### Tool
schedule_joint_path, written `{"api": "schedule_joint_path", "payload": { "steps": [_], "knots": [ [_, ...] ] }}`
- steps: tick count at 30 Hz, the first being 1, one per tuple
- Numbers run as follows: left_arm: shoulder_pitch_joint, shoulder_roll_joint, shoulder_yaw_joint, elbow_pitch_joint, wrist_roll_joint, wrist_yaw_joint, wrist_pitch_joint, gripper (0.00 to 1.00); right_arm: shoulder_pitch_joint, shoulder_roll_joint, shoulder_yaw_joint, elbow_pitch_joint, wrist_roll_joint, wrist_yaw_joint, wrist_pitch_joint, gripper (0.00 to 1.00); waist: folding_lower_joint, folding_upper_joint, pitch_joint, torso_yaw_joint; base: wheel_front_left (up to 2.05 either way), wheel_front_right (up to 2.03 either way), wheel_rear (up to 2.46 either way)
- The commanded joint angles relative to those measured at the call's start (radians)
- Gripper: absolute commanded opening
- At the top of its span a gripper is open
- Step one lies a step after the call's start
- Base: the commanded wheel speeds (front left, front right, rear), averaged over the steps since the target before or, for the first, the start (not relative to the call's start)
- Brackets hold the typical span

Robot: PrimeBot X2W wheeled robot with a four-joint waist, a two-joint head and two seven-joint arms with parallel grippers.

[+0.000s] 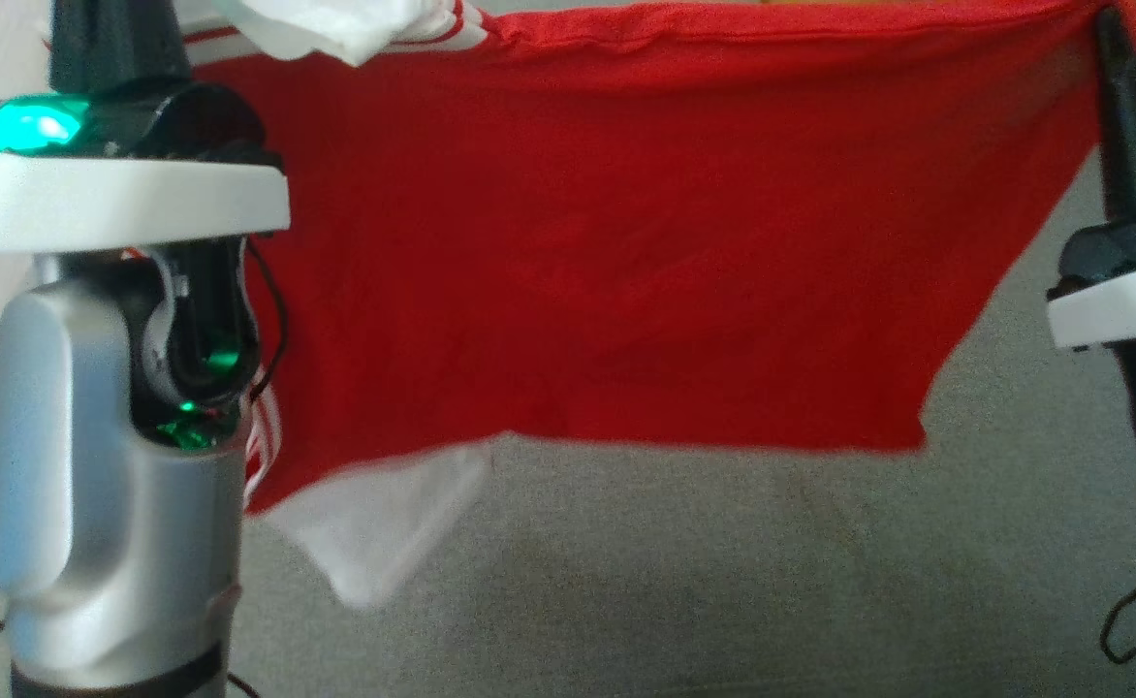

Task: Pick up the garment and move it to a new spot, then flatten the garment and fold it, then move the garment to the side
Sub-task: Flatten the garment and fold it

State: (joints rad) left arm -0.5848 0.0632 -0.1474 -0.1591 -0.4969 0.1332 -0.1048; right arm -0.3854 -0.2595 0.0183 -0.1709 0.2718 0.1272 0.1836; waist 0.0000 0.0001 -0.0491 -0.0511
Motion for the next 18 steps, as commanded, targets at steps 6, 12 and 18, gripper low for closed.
{"api": "schedule_joint_path", "payload": {
  "steps": [6,12,18],
  "knots": [
    [-0.023,0.045,0.041,-0.134,-0.012,0.037,0.079,0.00,0.043,0.074,-0.051,-0.157,0.012,0.003,0.094,0.00,0.0000,-0.0001,-0.012,-0.013,0.00,0.00,0.00],
    [-0.086,0.072,0.069,-0.062,-0.052,0.039,0.147,0.00,-0.010,0.094,-0.069,-0.154,0.034,0.003,0.152,0.00,0.0000,-0.0001,0.057,-0.034,0.00,0.00,0.00],
    [-0.287,0.126,0.078,0.145,-0.038,0.006,0.164,0.00,-0.238,0.028,-0.031,0.020,0.018,0.003,0.125,0.00,0.0000,-0.0001,0.206,-0.053,0.00,0.00,0.00]
  ]
}}
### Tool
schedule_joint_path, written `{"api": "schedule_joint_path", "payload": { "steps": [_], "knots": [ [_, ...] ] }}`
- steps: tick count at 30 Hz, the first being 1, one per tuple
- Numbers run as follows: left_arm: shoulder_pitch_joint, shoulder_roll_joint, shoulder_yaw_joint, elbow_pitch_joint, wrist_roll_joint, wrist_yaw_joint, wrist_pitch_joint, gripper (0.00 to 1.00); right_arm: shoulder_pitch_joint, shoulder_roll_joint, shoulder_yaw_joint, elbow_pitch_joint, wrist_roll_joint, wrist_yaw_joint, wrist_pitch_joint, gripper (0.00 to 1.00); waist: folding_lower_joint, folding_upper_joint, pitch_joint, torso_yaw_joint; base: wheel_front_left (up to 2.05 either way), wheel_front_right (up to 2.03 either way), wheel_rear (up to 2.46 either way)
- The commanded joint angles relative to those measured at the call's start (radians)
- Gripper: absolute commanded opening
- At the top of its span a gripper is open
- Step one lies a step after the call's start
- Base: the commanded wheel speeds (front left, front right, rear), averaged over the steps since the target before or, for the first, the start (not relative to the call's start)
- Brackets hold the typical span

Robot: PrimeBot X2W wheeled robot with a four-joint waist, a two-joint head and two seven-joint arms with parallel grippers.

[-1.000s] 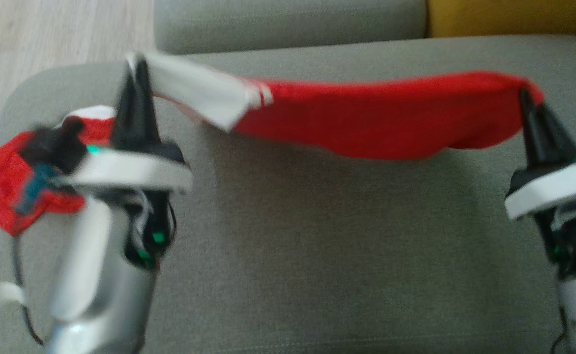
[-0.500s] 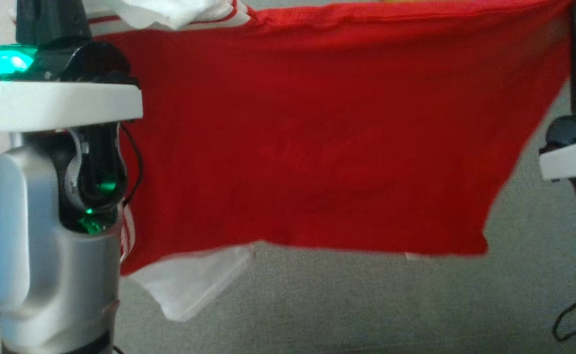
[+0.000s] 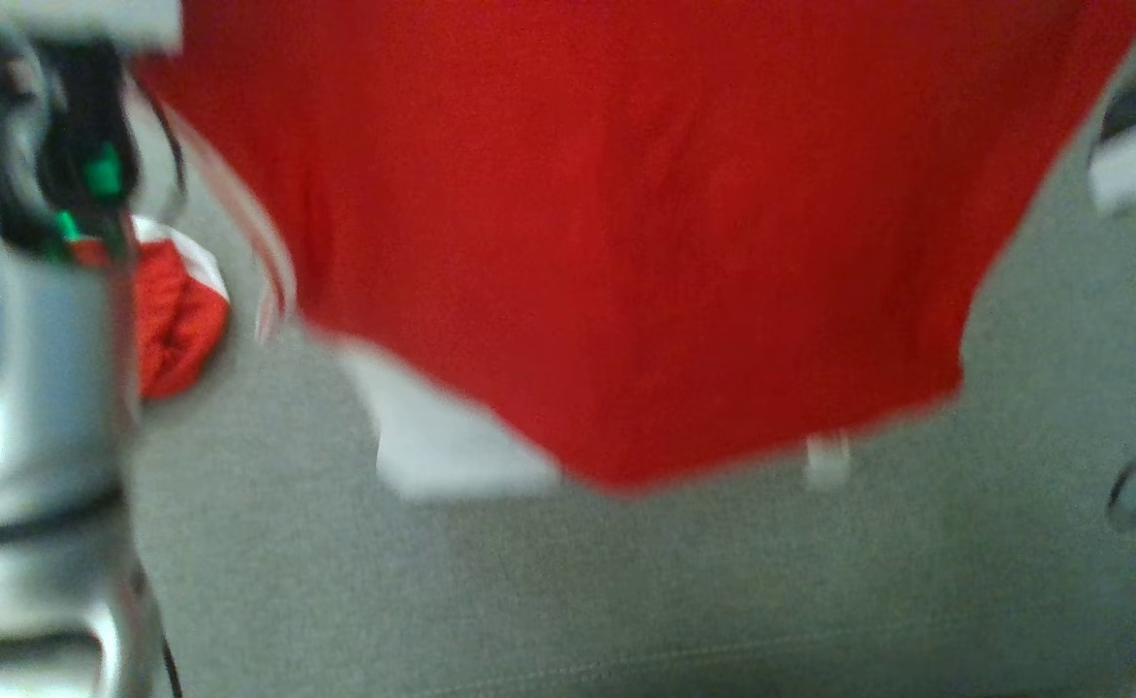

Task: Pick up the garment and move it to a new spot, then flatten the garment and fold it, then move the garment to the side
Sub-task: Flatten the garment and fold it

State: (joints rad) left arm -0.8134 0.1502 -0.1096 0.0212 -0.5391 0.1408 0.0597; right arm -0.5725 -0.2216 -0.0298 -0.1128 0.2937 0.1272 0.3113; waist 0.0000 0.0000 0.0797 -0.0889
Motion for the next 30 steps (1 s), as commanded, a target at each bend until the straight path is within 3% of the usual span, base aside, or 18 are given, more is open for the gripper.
{"api": "schedule_joint_path", "payload": {
  "steps": [1,4,9,13,22,30],
  "knots": [
    [-0.109,0.052,0.035,0.016,0.016,-0.015,-0.006,0.00,-0.110,-0.029,0.034,0.017,-0.016,0.003,-0.020,0.00,0.0000,0.0000,0.108,-0.018,0.00,0.00,0.00],
    [-0.268,0.071,0.027,0.171,0.041,-0.046,-0.052,0.00,-0.301,-0.073,0.085,0.208,-0.042,0.003,-0.086,0.00,0.0000,0.0000,0.190,-0.017,0.00,0.00,0.00],
    [-0.507,0.060,0.042,0.387,0.049,-0.073,-0.173,0.00,-0.608,-0.095,0.083,0.510,-0.090,0.003,-0.263,0.00,0.0000,0.0000,0.283,0.009,0.00,0.00,0.00],
    [-0.594,0.039,0.029,0.516,0.056,-0.104,-0.256,0.00,-0.742,-0.078,0.055,0.702,-0.119,0.003,-0.400,0.00,0.0000,0.0000,0.317,0.041,0.00,0.00,0.00],
    [-0.508,0.000,-0.036,0.651,0.102,-0.192,-0.317,0.00,-0.685,-0.027,0.180,0.990,-0.029,0.003,-0.520,0.00,0.0000,0.0000,0.359,0.084,0.00,0.00,0.00],
    [-0.279,0.018,-0.077,0.604,0.179,-0.240,-0.321,0.00,-0.564,-0.073,0.345,1.104,0.087,0.003,-0.516,0.00,0.0000,0.0000,0.325,0.100,0.00,0.00,0.00]
  ]
}}
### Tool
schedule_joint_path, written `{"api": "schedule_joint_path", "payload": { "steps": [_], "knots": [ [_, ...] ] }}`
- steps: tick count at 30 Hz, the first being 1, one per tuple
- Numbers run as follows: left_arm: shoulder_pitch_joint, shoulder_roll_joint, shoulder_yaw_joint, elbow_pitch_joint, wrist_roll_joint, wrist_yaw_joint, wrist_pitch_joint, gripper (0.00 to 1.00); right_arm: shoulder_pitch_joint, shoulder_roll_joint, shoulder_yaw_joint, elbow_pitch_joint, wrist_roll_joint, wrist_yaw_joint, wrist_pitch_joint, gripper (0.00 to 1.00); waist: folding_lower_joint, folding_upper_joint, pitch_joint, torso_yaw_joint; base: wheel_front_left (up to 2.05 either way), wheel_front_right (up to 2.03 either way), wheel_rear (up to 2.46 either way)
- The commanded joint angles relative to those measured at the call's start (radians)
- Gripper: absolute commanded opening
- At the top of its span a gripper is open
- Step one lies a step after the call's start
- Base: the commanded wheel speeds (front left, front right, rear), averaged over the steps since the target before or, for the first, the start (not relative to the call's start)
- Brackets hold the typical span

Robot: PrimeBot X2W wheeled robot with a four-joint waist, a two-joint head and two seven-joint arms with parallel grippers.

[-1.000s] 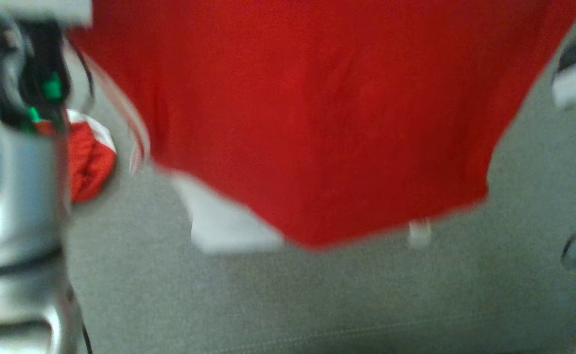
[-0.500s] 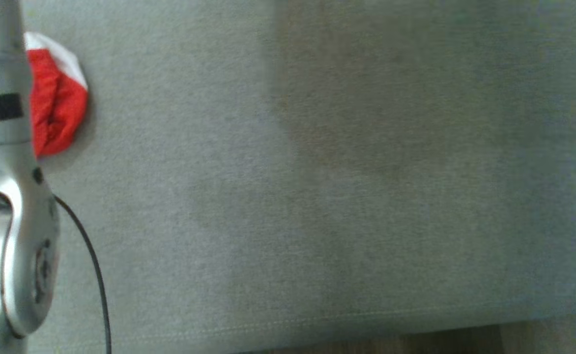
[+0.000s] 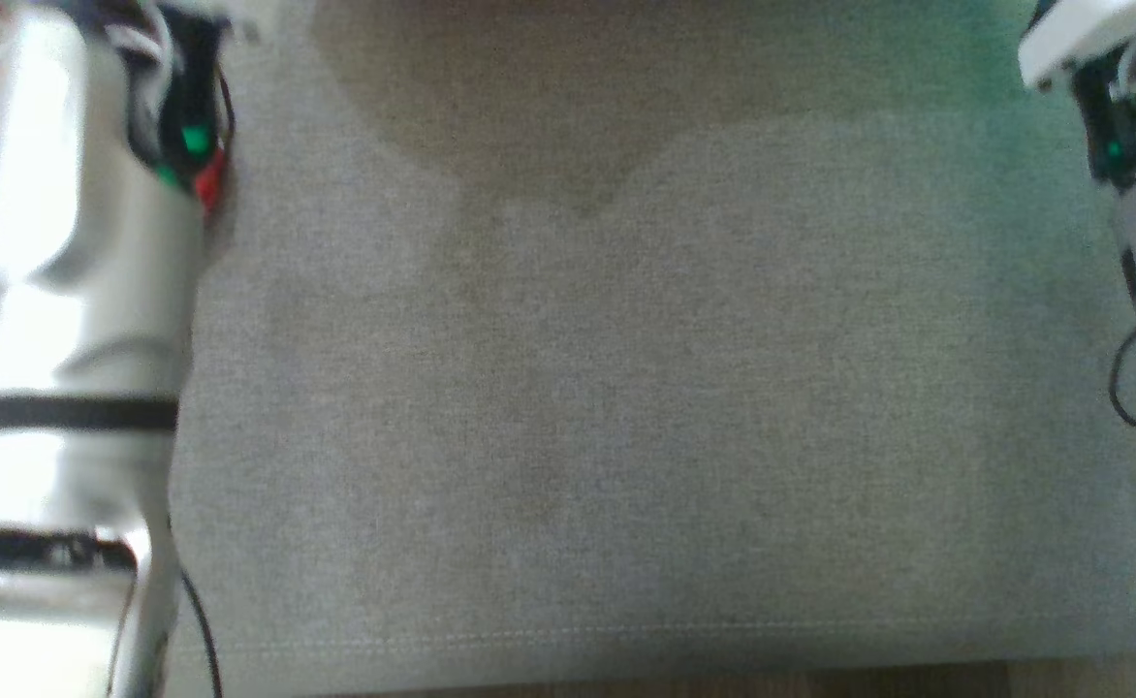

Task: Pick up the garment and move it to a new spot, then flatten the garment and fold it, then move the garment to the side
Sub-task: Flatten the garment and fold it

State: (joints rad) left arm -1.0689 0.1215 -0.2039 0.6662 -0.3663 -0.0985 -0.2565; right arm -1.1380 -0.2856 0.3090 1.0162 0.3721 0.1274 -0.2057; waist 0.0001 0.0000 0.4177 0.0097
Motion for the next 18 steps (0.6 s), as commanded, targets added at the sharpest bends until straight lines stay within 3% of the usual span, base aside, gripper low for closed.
{"api": "schedule_joint_path", "payload": {
  "steps": [1,12,18],
  "knots": [
    [0.011,0.052,0.015,-0.049,0.013,-0.005,-0.005,0.00,0.017,-0.017,0.029,-0.017,0.025,0.003,0.014,0.00,-0.0001,0.0000,-0.024,0.002,0.00,0.00,0.00],
    [0.324,0.119,-0.041,-0.096,0.014,-0.029,-0.005,0.00,0.220,-0.157,0.299,-0.099,0.236,0.003,0.181,0.00,-0.0001,0.0000,-0.160,0.006,0.00,0.00,0.00],
    [0.457,0.161,-0.137,-0.138,-0.038,-0.032,0.015,0.00,0.326,-0.268,0.427,-0.168,0.334,0.003,0.265,0.00,-0.0001,0.0000,-0.221,0.023,0.00,0.00,0.00]
  ]
}}
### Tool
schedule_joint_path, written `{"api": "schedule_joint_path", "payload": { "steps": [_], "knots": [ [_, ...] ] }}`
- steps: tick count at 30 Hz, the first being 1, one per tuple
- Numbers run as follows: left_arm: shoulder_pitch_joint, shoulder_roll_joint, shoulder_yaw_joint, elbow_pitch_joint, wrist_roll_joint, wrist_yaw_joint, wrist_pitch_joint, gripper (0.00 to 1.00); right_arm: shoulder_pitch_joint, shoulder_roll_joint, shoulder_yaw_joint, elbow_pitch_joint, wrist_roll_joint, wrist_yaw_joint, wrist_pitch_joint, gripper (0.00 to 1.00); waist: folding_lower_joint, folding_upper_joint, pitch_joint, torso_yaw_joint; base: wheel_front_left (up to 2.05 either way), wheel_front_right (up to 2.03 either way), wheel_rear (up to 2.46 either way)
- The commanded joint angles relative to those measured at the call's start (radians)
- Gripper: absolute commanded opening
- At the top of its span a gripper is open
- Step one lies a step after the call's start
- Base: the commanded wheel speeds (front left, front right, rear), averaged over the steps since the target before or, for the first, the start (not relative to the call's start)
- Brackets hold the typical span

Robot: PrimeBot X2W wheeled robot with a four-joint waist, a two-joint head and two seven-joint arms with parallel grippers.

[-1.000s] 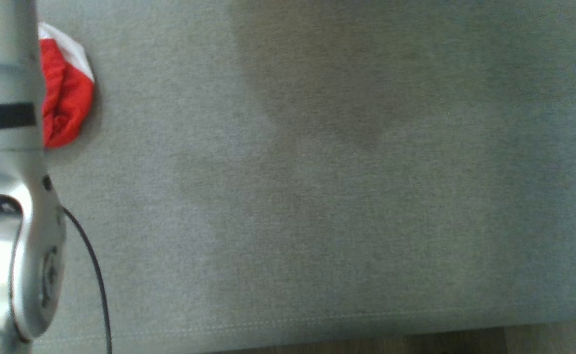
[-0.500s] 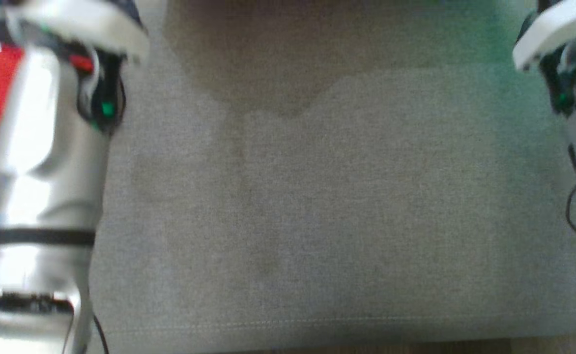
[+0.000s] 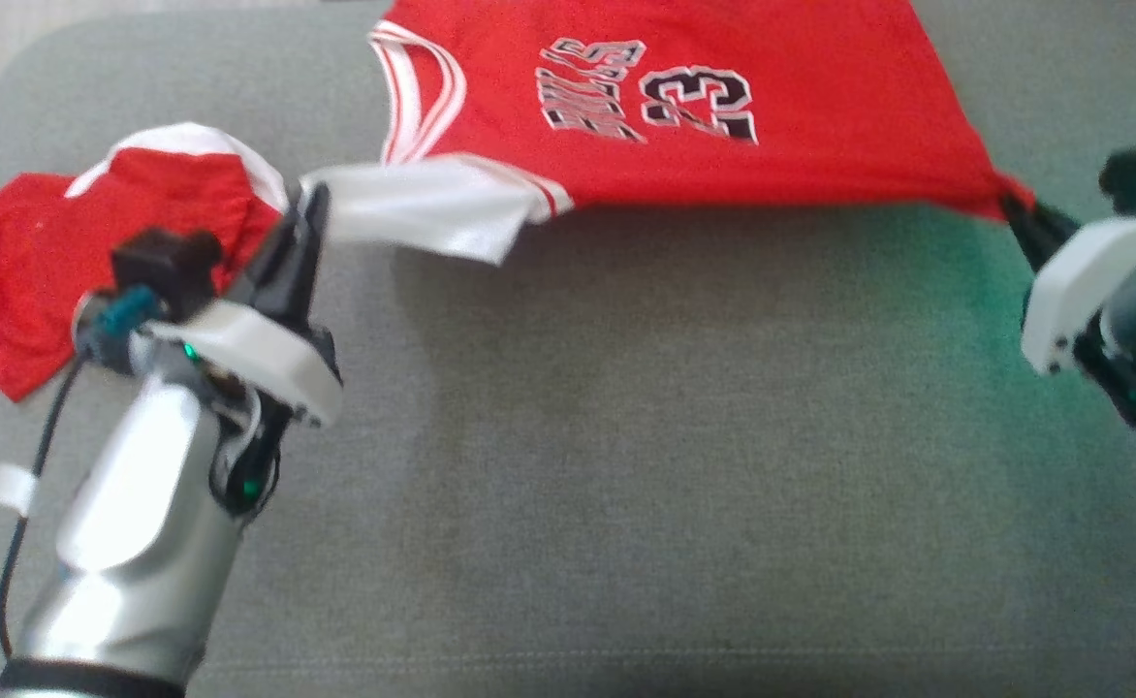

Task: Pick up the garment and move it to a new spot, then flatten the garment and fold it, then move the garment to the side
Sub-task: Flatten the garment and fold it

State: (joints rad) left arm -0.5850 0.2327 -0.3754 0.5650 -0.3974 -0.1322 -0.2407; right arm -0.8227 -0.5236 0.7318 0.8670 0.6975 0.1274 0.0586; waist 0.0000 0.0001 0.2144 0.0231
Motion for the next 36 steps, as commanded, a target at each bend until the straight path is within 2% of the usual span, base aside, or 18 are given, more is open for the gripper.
{"api": "schedule_joint_path", "payload": {
  "steps": [1,7,12,19,30,36],
  "knots": [
    [-0.009,0.060,0.017,-0.049,-0.020,0.002,0.007,0.00,0.026,-0.048,0.021,-0.028,0.021,0.003,0.011,0.00,0.0000,-0.0001,-0.026,0.014,0.00,0.00,0.00],
    [0.104,0.150,-0.098,-0.159,-0.117,0.002,0.082,0.00,0.105,-0.138,0.130,-0.078,0.083,0.003,0.084,0.00,0.0000,-0.0001,-0.080,0.021,0.00,0.00,0.00],
    [0.182,0.230,-0.187,-0.270,-0.189,0.002,0.145,0.00,0.146,-0.175,0.173,-0.111,0.145,0.003,0.137,0.00,0.0000,-0.0001,-0.114,0.020,0.00,0.00,0.00],
    [0.277,0.325,-0.258,-0.411,-0.281,0.002,0.230,0.00,0.200,-0.228,0.222,-0.169,0.224,0.003,0.219,0.00,0.0000,-0.0001,-0.170,0.019,0.00,0.00,0.00],
    [0.413,0.485,-0.285,-0.641,-0.422,0.002,0.395,0.00,0.330,-0.343,0.252,-0.319,0.388,0.003,0.423,0.00,0.0000,-0.0001,-0.223,0.019,0.00,0.00,0.00],
    [0.400,0.506,-0.260,-0.693,-0.420,0.036,0.406,0.00,0.333,-0.385,0.216,-0.382,0.388,0.003,0.453,0.00,0.0000,-0.0001,-0.194,0.012,0.00,0.00,0.00]
  ]
}}
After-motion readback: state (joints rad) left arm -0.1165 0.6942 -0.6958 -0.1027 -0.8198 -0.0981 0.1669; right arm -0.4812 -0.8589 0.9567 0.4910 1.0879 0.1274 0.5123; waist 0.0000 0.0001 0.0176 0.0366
